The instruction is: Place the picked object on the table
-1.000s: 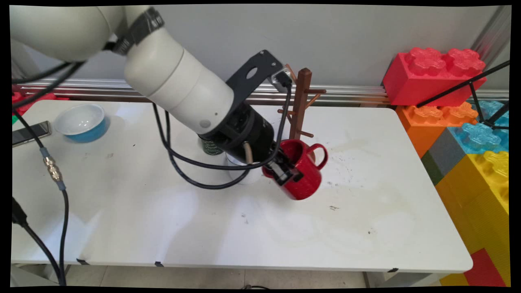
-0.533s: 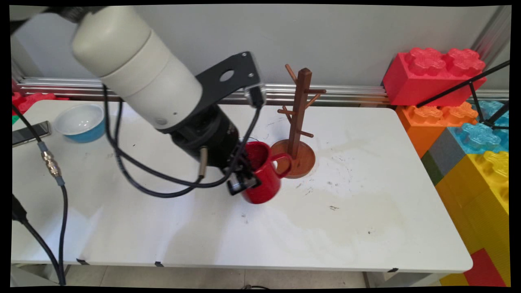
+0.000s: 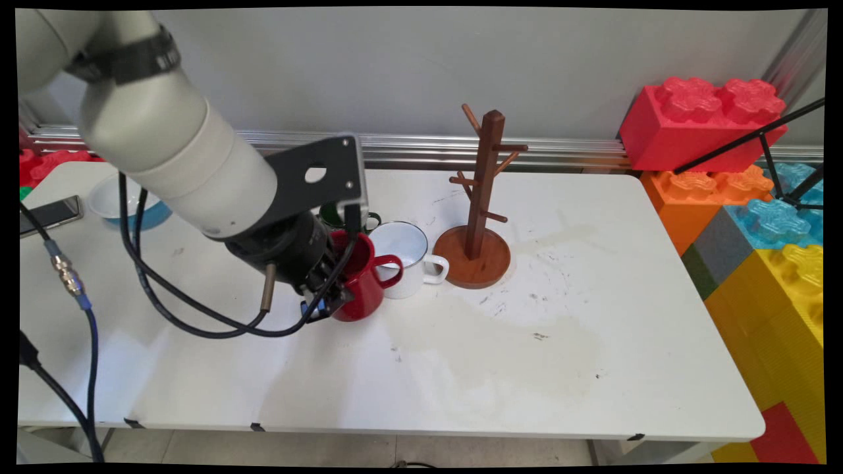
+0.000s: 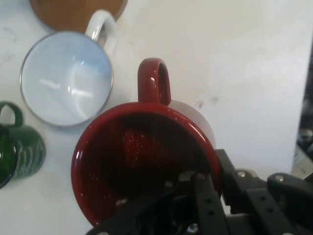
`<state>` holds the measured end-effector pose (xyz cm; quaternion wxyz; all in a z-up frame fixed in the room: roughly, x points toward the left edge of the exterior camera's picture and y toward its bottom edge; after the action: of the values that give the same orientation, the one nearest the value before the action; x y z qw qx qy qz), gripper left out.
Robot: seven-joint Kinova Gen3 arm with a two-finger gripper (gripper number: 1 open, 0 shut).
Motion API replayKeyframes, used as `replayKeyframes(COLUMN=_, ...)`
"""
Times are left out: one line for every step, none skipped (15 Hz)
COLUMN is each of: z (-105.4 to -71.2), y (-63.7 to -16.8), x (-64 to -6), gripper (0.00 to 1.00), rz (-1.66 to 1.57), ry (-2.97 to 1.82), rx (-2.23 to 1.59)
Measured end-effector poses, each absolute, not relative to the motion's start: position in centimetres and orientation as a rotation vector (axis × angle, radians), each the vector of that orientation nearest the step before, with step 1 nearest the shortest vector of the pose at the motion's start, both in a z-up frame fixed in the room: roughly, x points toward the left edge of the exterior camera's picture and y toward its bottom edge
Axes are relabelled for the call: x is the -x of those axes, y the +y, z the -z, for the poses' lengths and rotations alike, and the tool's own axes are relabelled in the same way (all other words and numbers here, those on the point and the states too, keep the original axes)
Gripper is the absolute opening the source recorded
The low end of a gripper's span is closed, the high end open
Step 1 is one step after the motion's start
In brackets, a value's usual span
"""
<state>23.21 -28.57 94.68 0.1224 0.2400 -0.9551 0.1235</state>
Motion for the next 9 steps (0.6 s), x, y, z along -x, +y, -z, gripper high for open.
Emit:
replayKeyframes(z=-94.3, y=-28.6, x=-23.3, gripper=0.00, rz=-0.368, ry=-2.793, rx=-0.700)
replayKeyframes(z=-93.4, y=-28.6, x=-23.5, gripper=0.00, rz=-0.384, ry=-2.804, rx=-0.701)
replayKeyframes(z=-92.8, y=-28.7, x=-23.6, gripper=0.00, rz=-0.393, ry=-2.812, rx=-0.700)
replayKeyframes(z=-91.9, y=-28.7, x=-23.6, gripper=0.00, rz=-0.402, ry=-2.824, rx=-0.702)
replayKeyframes(z=-91.6, y=-28.7, x=-23.6, gripper=0.00, rz=-0.405, ry=-2.828, rx=-0.704)
replayKeyframes(z=-91.1, y=-28.6, x=-23.6, gripper=0.00, rz=-0.405, ry=-2.834, rx=-0.706)
replayKeyframes(z=-90.8, y=-28.6, x=-23.6, gripper=0.00, rz=-0.406, ry=-2.837, rx=-0.707)
replayKeyframes(z=-90.3, y=-28.5, x=-23.6, gripper=0.00, rz=-0.404, ry=-2.845, rx=-0.710)
replayKeyframes(z=-89.8, y=-28.4, x=-23.6, gripper=0.00, rz=-0.403, ry=-2.853, rx=-0.713)
